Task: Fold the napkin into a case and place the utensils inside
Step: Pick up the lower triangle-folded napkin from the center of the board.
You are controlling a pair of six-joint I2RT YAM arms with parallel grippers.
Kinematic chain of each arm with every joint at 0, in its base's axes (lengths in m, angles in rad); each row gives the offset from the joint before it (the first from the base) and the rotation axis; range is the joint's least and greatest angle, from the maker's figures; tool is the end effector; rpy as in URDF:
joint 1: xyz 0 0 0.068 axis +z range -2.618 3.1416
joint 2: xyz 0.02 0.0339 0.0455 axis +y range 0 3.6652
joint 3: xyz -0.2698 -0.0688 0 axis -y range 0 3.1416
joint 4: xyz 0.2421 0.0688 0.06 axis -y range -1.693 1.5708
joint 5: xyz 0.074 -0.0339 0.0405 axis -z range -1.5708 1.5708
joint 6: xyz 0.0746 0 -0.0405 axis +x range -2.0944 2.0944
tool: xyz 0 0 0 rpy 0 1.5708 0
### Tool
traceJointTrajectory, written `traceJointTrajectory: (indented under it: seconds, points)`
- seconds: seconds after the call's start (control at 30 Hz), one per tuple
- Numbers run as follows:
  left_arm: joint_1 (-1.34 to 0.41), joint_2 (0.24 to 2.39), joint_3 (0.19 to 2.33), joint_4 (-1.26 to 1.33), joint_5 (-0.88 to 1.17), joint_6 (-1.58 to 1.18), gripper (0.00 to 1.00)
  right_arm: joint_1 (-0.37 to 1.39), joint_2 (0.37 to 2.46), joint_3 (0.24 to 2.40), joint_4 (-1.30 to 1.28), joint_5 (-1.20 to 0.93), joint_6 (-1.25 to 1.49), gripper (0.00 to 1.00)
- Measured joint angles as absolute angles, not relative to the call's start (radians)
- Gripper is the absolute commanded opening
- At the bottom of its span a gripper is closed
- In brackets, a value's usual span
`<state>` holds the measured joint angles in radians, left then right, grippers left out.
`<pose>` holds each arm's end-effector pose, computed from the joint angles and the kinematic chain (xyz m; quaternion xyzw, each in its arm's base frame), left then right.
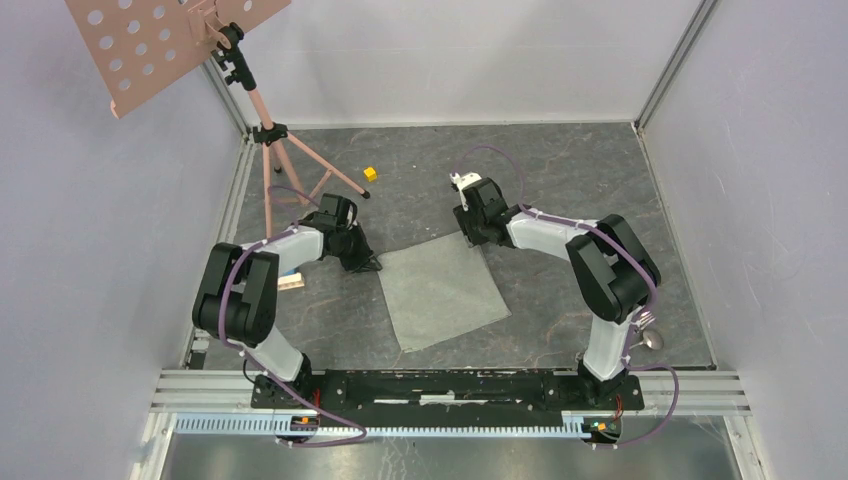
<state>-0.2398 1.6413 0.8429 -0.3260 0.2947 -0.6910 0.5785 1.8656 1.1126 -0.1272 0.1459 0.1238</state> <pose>0.2996 -0.0956 0.1200 -0.1841 0.9475 -0.2262 0.1314 0.3494 0.2152 0.1359 -0.1875 0.9199 0.0517 0.3406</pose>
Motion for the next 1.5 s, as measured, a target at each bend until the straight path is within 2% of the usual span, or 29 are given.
traceJointTrajectory:
  seconds: [0.13,0.2,0.27,0.4,0.53,0.63,0.77,0.9,1.07,1.5]
  points:
    - [-0.240,1.550,0.807,-0.358,0.307,-0.691,0.26,0.632,1.842,1.182,-0.254,0.276,0.086,0.77]
    - [-0.240,1.462,0.803,-0.396,0.307,-0.689,0.31,0.693,1.807,1.214,-0.319,0.347,0.083,0.81]
    - [-0.240,1.343,0.803,-0.444,0.286,-0.686,0.39,0.783,1.745,1.229,-0.384,0.376,0.103,0.83]
    - [-0.240,1.084,0.827,-0.550,0.194,-0.665,0.59,0.942,1.647,1.227,-0.460,0.290,0.233,0.85]
    - [-0.240,0.870,0.865,-0.628,0.080,-0.665,0.68,1.082,1.639,1.226,-0.516,0.215,0.404,0.81]
    - [-0.240,0.733,0.894,-0.664,0.002,-0.665,0.68,1.164,1.692,1.246,-0.567,0.191,0.503,0.73]
    - [-0.240,0.630,0.948,-0.708,-0.084,-0.664,0.68,1.252,1.792,1.302,-0.616,0.176,0.595,0.72]
    - [-0.240,0.618,0.975,-0.735,-0.124,-0.657,0.68,1.298,1.866,1.356,-0.658,0.182,0.643,0.69]
    - [-0.240,0.619,0.975,-0.780,-0.130,-0.653,0.67,1.317,1.909,1.381,-0.677,0.187,0.677,0.57]
    - [-0.245,0.619,0.975,-0.789,-0.130,-0.630,0.66,1.322,1.977,1.386,-0.691,0.215,0.695,0.56]
